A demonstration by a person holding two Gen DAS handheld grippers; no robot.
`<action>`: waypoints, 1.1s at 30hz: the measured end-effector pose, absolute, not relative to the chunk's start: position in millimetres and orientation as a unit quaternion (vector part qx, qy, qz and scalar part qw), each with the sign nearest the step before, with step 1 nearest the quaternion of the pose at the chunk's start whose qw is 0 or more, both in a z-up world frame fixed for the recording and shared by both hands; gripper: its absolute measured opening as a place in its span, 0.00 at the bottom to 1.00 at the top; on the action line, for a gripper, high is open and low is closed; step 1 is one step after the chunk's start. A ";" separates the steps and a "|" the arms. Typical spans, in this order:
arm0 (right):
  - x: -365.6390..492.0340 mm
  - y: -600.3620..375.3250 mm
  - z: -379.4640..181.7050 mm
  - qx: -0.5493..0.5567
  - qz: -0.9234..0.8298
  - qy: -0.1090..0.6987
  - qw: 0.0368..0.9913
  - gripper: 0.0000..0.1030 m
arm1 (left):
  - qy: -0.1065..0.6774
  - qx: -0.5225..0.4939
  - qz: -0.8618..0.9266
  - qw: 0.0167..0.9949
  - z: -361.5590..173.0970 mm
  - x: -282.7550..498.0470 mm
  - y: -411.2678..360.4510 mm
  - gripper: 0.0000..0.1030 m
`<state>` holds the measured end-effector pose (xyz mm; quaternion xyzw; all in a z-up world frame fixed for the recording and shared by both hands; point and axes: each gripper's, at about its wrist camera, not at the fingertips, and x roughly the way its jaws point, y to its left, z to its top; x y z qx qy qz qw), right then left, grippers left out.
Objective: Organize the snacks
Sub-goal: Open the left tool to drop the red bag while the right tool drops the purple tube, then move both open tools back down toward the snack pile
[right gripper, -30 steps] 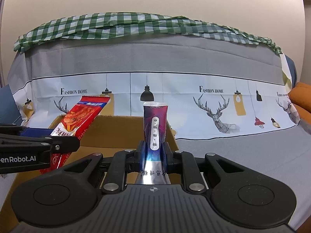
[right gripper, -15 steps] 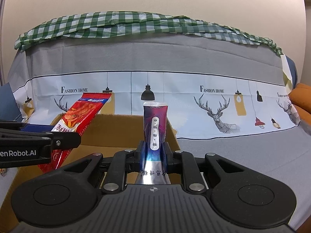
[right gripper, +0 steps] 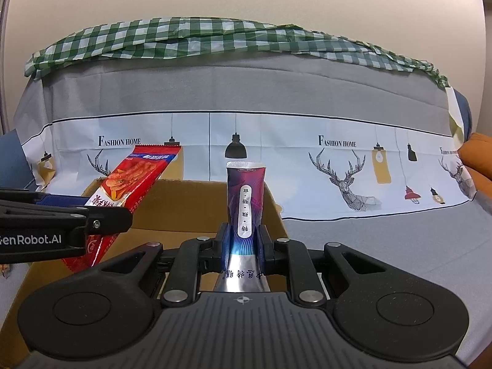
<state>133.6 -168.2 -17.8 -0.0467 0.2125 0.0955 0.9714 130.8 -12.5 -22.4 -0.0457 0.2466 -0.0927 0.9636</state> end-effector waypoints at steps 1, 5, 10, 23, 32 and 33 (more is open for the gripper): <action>133.5 -168.6 -18.0 -0.046 0.095 0.213 0.971 0.18 | 0.247 -0.046 -0.093 0.964 -22.4 130.7 -12.5 0.48; 133.1 -168.6 -17.9 -0.044 0.094 0.214 0.971 0.18 | 0.246 -0.047 -0.092 0.964 -22.7 130.2 -12.6 0.48; 132.3 -167.9 -17.6 -0.044 0.094 0.214 0.971 0.18 | 0.246 -0.047 -0.093 0.964 -22.7 130.7 -13.3 0.48; 135.0 -173.9 -14.4 -0.004 0.085 0.220 0.972 0.53 | 0.215 -0.037 -0.091 0.972 -14.3 121.9 -9.6 0.72; 129.5 -149.3 -12.5 0.014 0.101 0.221 0.970 0.54 | 0.193 -0.034 -0.099 0.976 -2.0 90.4 29.8 0.29; 128.3 -144.4 -12.1 0.017 0.105 0.221 0.969 0.54 | 0.195 -0.037 -0.103 0.975 -0.6 86.2 37.6 0.27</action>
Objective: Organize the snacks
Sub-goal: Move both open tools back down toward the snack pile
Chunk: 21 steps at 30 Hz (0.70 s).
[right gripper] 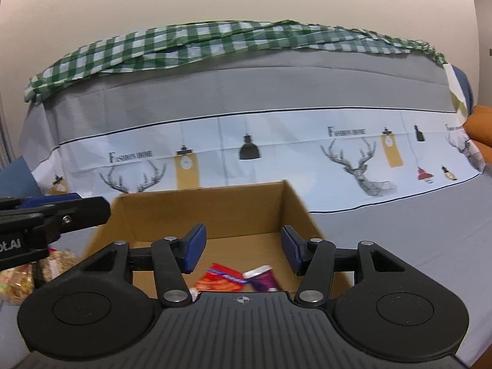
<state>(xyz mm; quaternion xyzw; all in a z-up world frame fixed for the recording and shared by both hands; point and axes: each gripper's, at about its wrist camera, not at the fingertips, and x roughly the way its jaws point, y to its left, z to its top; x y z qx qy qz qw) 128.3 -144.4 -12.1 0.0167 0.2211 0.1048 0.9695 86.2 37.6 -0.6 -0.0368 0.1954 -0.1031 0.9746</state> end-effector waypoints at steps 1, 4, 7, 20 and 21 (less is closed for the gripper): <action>126.7 -139.1 -11.4 0.019 0.111 0.220 0.969 0.54 | 0.199 -0.037 -0.107 0.973 1.4 82.3 47.2 0.27; 121.9 -122.2 -8.2 0.024 0.132 0.217 0.967 0.53 | 0.211 -0.015 -0.101 0.972 8.5 73.8 78.9 0.27; 115.1 -101.0 -3.5 0.034 0.170 0.213 0.962 0.51 | 0.241 0.021 -0.097 0.965 6.2 67.5 114.3 0.29; 87.0 -0.5 -8.1 0.030 0.302 0.228 0.925 0.46 | 0.392 -0.056 0.106 0.912 -85.3 82.3 262.8 0.69; 87.4 5.7 -9.1 0.031 0.306 0.231 0.923 0.46 | 0.400 -0.069 0.108 0.907 -87.5 86.3 267.4 0.69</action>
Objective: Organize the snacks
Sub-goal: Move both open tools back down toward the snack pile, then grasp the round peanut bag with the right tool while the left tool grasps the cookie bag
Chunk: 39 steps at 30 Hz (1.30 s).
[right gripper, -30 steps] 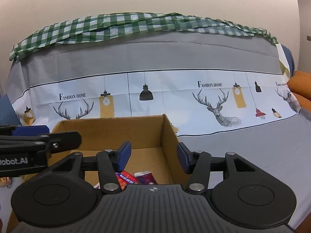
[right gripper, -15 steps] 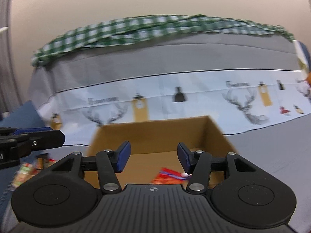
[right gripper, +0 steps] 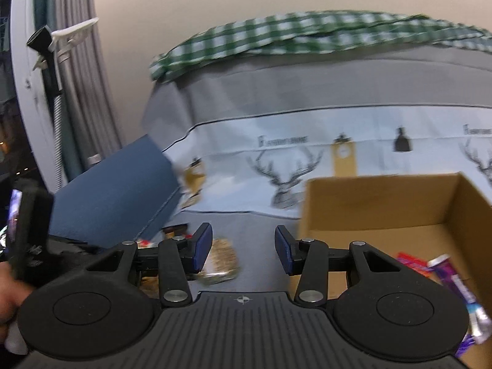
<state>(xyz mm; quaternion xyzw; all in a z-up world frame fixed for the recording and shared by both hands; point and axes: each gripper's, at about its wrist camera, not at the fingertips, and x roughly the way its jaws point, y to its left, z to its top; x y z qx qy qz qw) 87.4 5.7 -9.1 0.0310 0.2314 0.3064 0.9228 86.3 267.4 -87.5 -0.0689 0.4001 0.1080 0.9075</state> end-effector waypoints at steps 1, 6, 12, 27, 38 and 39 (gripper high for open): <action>87.7 12.1 -10.4 0.032 0.309 0.234 0.921 0.46 | 0.406 -0.077 0.108 0.904 -90.0 89.4 271.0 0.69; 93.0 45.2 -16.1 0.037 0.313 0.238 0.919 0.46 | 0.429 -0.072 0.099 0.895 -104.1 104.6 263.6 0.79; 127.6 83.7 -25.9 0.065 0.302 0.268 0.913 0.53 | 0.458 -0.034 0.125 0.879 -125.0 118.6 258.2 0.82; 202.3 152.1 -112.2 0.069 0.252 0.402 0.877 0.93 | 0.458 -0.185 0.124 0.861 -116.7 97.3 296.8 0.72; 205.8 173.2 -141.8 0.012 0.263 0.417 0.870 0.79 | 0.467 -0.182 0.119 0.857 -119.1 103.5 296.2 0.73; 204.6 171.2 -140.5 0.010 0.260 0.416 0.871 0.78 | 0.467 -0.182 0.119 0.857 -119.2 103.5 296.0 0.73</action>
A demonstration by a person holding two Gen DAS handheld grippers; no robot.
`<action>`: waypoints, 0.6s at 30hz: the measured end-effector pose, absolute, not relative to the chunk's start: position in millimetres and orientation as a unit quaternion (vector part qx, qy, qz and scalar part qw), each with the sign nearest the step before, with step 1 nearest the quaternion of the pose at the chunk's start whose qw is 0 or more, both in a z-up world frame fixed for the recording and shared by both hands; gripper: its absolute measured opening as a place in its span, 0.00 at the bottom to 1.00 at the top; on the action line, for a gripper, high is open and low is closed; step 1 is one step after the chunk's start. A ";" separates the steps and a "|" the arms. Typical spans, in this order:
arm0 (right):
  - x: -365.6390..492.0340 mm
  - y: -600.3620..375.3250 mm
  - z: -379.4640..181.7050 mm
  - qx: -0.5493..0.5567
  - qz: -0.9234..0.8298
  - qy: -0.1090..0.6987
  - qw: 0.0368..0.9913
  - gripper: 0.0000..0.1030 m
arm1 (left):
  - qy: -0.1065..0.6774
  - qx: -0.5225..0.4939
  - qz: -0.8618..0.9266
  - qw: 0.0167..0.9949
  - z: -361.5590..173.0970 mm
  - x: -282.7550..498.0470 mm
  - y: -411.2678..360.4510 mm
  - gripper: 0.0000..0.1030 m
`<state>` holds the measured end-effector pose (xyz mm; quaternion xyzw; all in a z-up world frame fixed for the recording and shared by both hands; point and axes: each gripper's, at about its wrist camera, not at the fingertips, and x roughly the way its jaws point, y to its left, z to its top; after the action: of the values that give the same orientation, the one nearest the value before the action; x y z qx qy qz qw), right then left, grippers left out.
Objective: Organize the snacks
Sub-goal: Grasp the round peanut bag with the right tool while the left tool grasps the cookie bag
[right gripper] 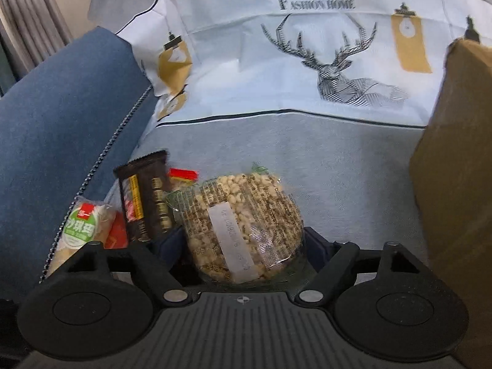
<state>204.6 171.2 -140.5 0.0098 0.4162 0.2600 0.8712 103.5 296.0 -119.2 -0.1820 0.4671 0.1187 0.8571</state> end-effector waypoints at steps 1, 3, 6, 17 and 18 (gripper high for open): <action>203.0 168.1 -138.0 0.011 0.258 0.414 0.873 0.78 | 0.467 -0.181 0.118 0.857 -119.6 103.9 296.0 0.73; 199.3 160.6 -132.7 0.017 0.254 0.408 0.877 0.78 | 0.469 -0.182 0.118 0.856 -119.8 103.8 296.0 0.73; 189.6 149.6 -121.4 0.009 0.242 0.393 0.887 0.78 | 0.471 -0.186 0.116 0.854 -120.0 102.8 297.0 0.73; 105.6 88.3 -50.7 0.002 0.282 0.377 0.882 0.78 | 0.458 -0.217 0.114 0.855 -111.9 87.7 299.4 0.68; 94.5 85.7 -44.7 -0.010 0.289 0.368 0.884 0.78 | 0.453 -0.225 0.111 0.856 -109.9 85.1 299.7 0.64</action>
<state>94.5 85.7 -44.7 -0.0097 0.3685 0.2885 0.8837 85.1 299.7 -109.9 -0.2249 0.4528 0.1114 0.8556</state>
